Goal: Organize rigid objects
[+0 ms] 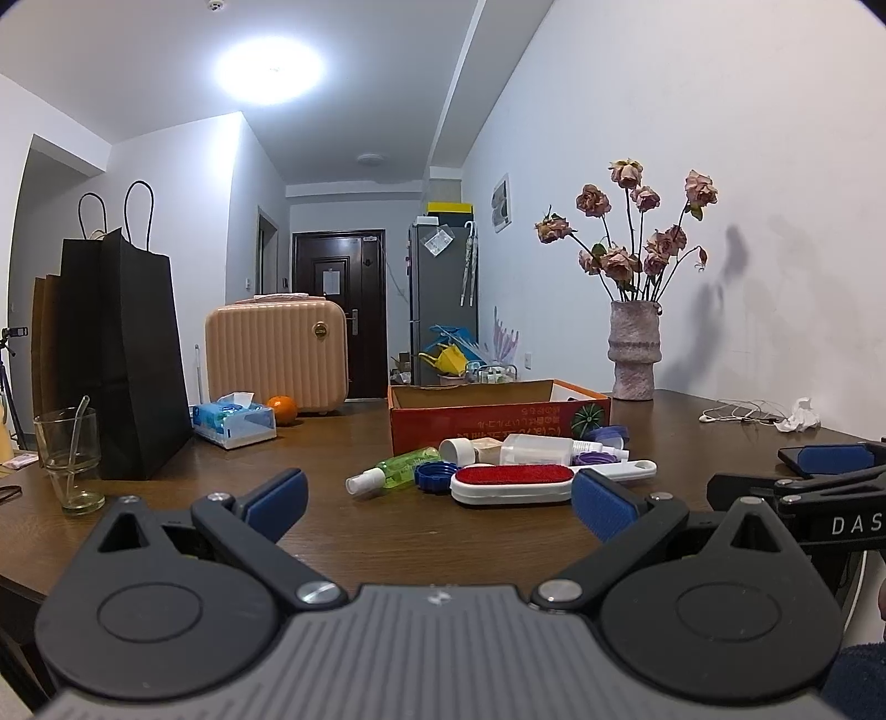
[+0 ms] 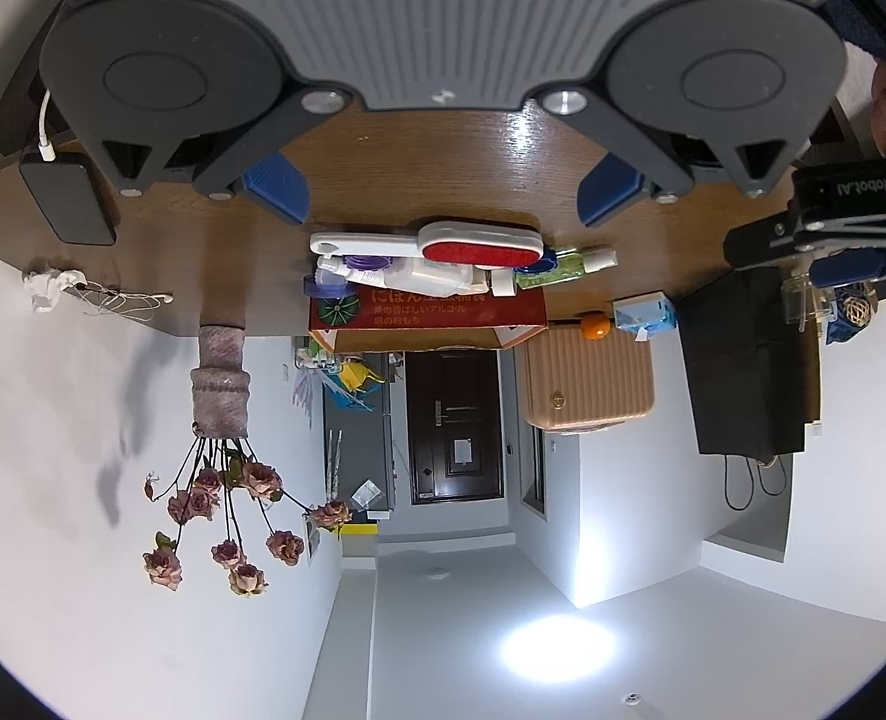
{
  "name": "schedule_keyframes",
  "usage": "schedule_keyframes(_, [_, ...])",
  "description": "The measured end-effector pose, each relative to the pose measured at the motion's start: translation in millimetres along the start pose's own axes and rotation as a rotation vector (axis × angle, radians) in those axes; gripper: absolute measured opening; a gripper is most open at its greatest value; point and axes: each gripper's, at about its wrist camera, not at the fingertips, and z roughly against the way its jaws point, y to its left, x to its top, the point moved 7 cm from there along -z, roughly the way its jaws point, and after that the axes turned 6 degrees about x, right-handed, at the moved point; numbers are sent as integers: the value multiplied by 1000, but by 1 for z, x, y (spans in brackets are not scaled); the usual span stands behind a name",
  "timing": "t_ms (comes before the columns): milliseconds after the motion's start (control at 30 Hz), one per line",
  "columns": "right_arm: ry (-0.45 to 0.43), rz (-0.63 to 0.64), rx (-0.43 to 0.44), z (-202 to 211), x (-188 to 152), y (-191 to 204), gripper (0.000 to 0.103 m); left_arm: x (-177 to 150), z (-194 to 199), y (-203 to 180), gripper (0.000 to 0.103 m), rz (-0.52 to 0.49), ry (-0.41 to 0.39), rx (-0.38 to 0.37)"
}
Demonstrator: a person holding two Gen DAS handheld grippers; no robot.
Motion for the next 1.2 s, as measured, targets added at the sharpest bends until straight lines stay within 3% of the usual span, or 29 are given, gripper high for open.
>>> schedule_keyframes(1200, [-15, -11, -11, 1, 3, -3, 103, 2, 1, 3, 103, 11, -6, -6])
